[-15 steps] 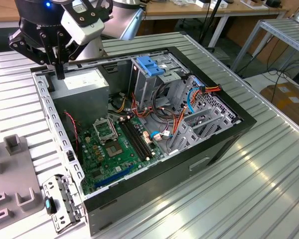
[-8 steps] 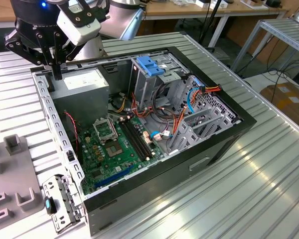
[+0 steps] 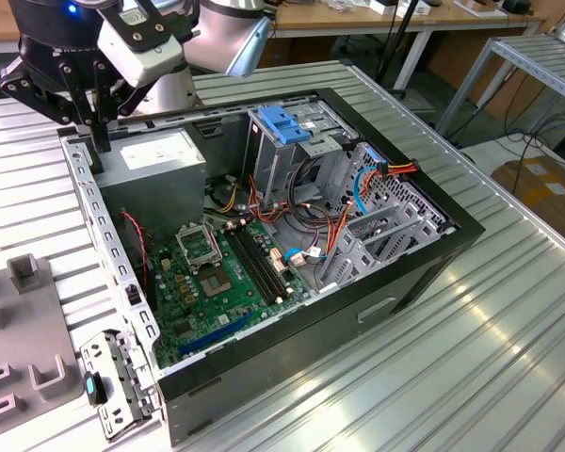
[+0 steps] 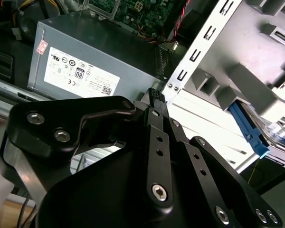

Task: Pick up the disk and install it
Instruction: 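Reach for the disk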

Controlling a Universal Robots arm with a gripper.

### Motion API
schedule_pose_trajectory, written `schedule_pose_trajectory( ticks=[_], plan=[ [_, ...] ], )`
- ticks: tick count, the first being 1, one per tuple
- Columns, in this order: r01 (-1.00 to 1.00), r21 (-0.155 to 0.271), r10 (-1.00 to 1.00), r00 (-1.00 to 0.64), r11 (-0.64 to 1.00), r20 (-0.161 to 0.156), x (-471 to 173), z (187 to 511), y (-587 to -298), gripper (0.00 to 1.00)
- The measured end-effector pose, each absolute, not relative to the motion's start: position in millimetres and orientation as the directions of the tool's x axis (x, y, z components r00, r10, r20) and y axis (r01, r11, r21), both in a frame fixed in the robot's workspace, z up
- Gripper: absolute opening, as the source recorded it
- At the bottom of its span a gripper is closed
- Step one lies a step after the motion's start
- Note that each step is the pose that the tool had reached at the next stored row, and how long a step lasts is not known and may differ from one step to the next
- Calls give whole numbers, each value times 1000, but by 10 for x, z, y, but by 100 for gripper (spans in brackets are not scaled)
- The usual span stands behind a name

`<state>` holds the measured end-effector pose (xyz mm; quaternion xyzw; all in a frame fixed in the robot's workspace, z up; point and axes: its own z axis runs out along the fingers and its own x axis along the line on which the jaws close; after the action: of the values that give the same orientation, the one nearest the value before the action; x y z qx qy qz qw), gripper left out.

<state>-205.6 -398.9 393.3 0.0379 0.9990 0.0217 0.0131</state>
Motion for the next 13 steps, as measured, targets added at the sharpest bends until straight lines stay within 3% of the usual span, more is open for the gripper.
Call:
schedule_pose_trajectory(
  ticks=[13],
  plan=[
    [75, 44, 76, -997, 996, -24, -2157, 3933, -3989, 11]
  ],
)
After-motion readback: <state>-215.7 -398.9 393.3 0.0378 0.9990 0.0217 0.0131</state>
